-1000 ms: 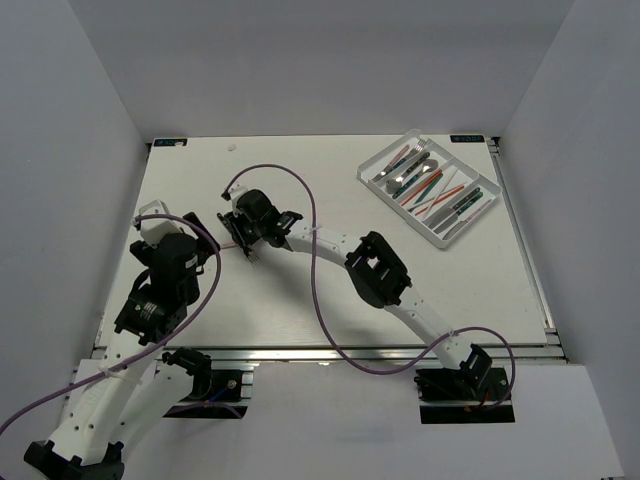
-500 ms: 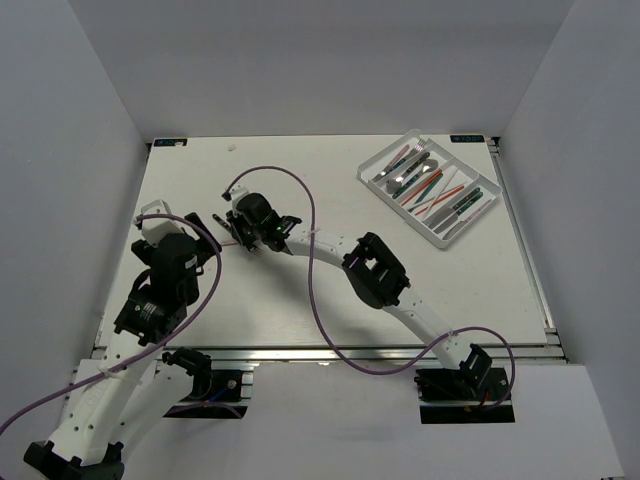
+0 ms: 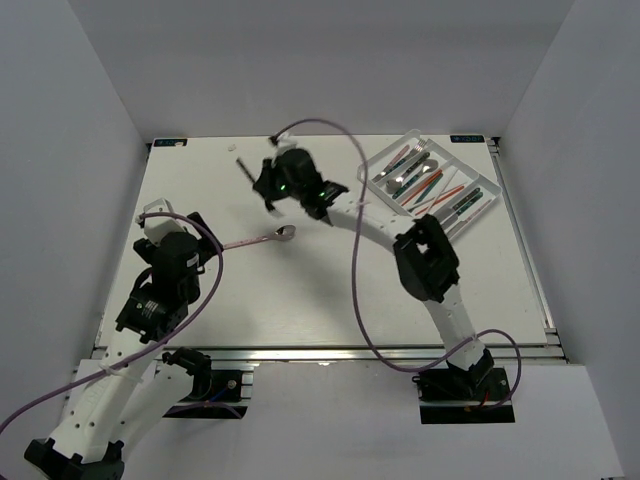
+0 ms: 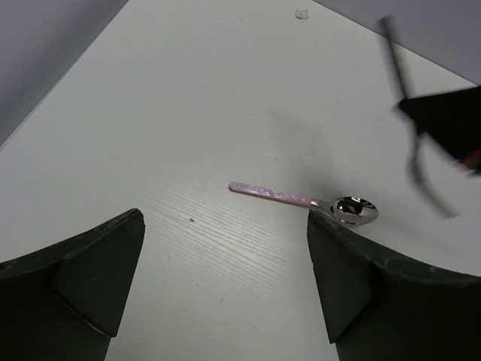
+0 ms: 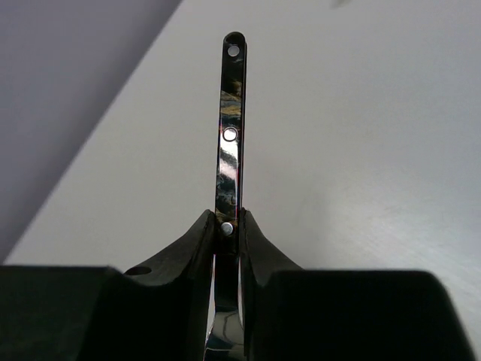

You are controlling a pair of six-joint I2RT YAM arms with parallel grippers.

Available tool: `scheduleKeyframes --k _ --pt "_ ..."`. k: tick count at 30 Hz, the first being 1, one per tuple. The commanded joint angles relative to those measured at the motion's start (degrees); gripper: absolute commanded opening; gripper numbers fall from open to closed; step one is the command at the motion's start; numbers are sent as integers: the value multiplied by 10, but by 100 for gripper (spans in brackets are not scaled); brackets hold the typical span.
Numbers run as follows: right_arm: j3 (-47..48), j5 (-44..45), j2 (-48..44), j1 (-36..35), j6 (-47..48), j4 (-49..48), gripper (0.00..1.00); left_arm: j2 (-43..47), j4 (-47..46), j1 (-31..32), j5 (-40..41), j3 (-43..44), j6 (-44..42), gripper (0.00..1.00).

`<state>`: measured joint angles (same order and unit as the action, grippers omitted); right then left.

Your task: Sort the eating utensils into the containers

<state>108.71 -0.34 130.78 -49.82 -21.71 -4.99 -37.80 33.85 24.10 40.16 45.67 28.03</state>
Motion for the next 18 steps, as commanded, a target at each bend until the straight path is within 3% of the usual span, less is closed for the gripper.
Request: scheduleKeyframes --k 1,5,9,14,18 --pt "-1 83 -87 95 -92 -26 0 -3 -8 -1 -2 -2 -3 98" --pt "-12 177 -87 228 -242 78 0 -9 -9 -2 -6 -3 -3 98" --pt "-15 173 -72 327 -350 104 0 -21 -9 -2 -12 -3 -3 98" --pt "19 152 -13 389 -348 68 0 -31 -10 -2 -20 -2 -5 98" --pt "131 140 69 399 -310 129 0 -33 -11 -2 -19 -3 -5 98"
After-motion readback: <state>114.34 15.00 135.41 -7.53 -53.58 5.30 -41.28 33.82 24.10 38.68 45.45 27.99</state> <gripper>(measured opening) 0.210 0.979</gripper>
